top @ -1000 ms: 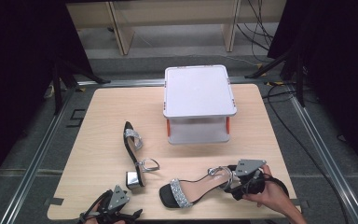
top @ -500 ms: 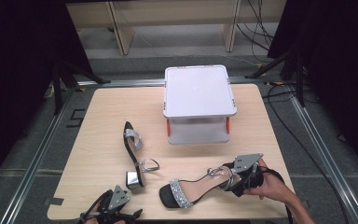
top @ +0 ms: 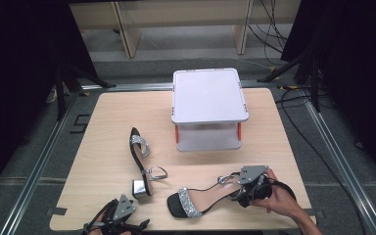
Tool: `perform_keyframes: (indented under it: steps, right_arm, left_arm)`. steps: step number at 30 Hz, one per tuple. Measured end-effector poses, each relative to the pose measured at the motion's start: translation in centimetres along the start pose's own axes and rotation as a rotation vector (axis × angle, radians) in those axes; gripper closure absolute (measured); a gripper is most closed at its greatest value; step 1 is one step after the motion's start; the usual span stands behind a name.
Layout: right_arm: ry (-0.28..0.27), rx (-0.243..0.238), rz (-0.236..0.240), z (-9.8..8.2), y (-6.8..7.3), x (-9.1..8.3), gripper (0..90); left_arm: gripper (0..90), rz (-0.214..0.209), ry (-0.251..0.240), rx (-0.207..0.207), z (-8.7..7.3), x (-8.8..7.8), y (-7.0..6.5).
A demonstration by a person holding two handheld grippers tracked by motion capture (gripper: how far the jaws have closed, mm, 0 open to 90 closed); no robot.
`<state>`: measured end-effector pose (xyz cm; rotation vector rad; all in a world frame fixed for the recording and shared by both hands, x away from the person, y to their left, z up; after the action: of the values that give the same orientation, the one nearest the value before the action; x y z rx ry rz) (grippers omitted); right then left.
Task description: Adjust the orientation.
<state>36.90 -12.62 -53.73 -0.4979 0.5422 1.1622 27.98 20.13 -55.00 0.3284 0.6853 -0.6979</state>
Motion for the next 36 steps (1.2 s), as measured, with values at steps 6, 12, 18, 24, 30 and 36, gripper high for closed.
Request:
perform_keyframes:
  steps: [6,12,18,24,30,36]
  right_arm:
    - [-0.001,0.097,-0.114,-0.3,-2.1,-0.8,29.0]
    - [0.032,0.174,-0.210,-1.1,-3.1,-1.8,29.0]
    - [0.103,0.142,-0.159,-1.5,0.3,-2.9,29.9]
    - [0.007,0.182,-0.114,-0.5,2.7,-5.0,25.0]
    - [-0.143,0.204,-0.214,2.7,2.6,-8.6,18.8]
    - [-0.156,0.177,-0.194,6.4,3.2,-7.9,20.2]
  left_arm:
    - [16.5,0.009,-0.002,-0.001,0.0,0.0,0.1]
    - [16.5,0.011,-0.001,-0.002,0.0,0.0,0.1]
    - [16.5,0.019,0.000,0.000,0.0,-0.1,0.3]
    - [16.5,0.005,0.006,-0.001,0.0,-0.2,0.1]
    - [16.5,0.028,0.000,-0.011,0.0,0.0,0.4]
    - [16.5,0.018,-0.003,-0.010,0.0,0.0,0.4]
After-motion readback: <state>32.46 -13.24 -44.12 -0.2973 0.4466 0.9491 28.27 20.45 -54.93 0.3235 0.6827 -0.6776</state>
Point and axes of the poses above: each handheld gripper's, and its own axes: x roughly forward along the jaws, z roughly out of its top, y roughly to its left, the point moved 9 cm from there along x, roughly forward along the jaws, and after that the axes turned 7 degrees about -y, right-handed, at the moved point
